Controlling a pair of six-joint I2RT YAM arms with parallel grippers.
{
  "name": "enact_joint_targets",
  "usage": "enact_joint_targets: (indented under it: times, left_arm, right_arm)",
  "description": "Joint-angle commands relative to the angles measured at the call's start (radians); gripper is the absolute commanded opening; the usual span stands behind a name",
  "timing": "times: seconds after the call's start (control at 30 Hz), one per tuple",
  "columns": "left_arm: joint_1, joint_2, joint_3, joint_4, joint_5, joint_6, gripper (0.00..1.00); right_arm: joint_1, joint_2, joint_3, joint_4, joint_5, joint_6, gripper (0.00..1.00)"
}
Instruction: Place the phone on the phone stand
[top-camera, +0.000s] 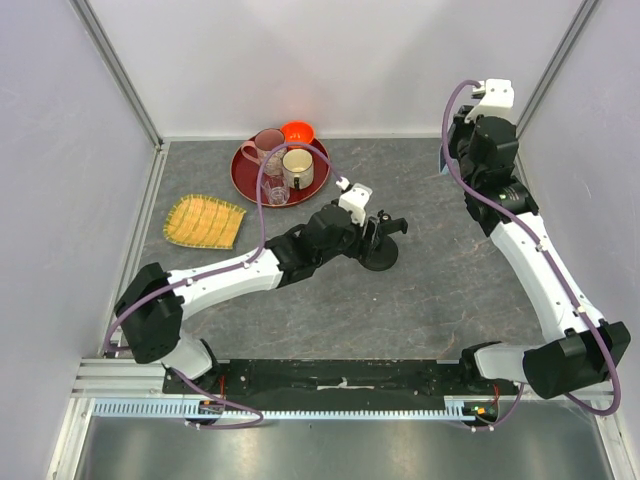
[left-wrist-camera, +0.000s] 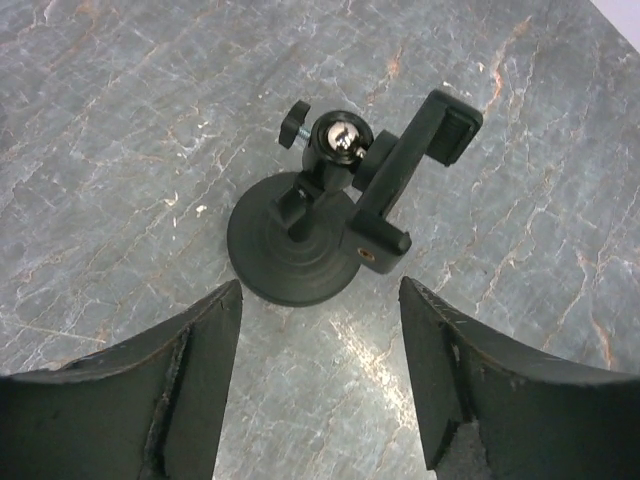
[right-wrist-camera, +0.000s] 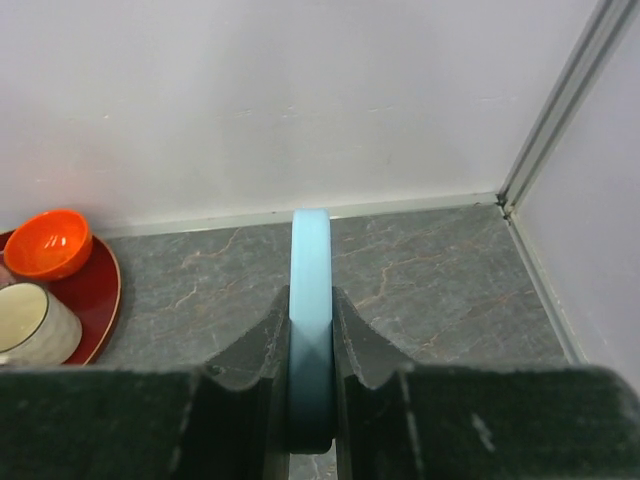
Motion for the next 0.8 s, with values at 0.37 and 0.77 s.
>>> enact_joint_targets:
  times: [0.37, 0.77]
  left_arm:
    - [-0.014, 0.094, 0.115, 0.093, -0.046, -0.022, 0.59]
    - [-0.014, 0.059, 0.136, -0.061, -0.103, 0.178, 0.08]
  right_arm:
    - [0.004, -0.026, 0.045, 0.045, -0.162, -0.016, 0.0]
    - [0.004, -0.015, 0.089, -0.071, -0.378, -0.142, 0.0]
